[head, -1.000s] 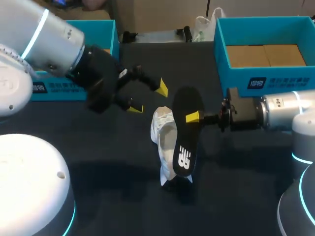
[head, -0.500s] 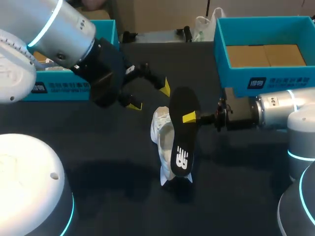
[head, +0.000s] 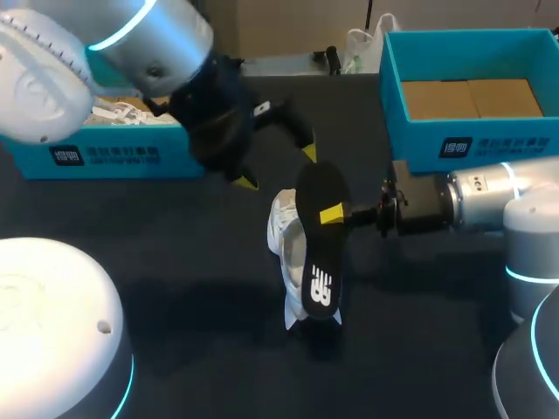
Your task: Take the shoe out of the shoebox, open the shoe tongue, remove and reinsert the insole, then place the shoe into the shoebox
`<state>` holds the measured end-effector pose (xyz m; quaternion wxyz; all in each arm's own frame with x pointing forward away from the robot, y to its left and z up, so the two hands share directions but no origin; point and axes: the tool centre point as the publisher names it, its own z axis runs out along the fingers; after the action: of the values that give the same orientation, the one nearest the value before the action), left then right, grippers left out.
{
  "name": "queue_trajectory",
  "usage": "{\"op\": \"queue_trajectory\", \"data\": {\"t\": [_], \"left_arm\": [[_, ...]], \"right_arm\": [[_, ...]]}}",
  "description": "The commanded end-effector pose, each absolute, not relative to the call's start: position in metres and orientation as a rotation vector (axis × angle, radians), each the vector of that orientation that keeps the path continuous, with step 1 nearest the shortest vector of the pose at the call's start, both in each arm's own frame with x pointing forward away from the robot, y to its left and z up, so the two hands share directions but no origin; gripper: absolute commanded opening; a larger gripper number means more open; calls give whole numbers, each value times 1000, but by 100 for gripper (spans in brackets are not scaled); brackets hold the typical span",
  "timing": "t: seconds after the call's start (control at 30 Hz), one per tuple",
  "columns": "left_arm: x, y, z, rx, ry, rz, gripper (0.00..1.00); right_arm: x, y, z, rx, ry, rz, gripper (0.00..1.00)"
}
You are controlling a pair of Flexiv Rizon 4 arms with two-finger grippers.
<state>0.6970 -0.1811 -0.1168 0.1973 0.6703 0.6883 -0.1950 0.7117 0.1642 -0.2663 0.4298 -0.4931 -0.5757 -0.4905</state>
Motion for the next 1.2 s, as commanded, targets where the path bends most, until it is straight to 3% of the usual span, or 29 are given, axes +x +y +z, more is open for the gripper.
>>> {"op": "queue_trajectory", "data": {"t": [0.03,1.2], "left_arm": [[703,-198,-114,2031,2071,-390,100],[705,-195,-131,1975,2357,-213,100]], "right_arm": [[712,161,-264,-1230,-1444,-1204,0],[712,170,-226,-1204,-1409,-1082,0]]}}
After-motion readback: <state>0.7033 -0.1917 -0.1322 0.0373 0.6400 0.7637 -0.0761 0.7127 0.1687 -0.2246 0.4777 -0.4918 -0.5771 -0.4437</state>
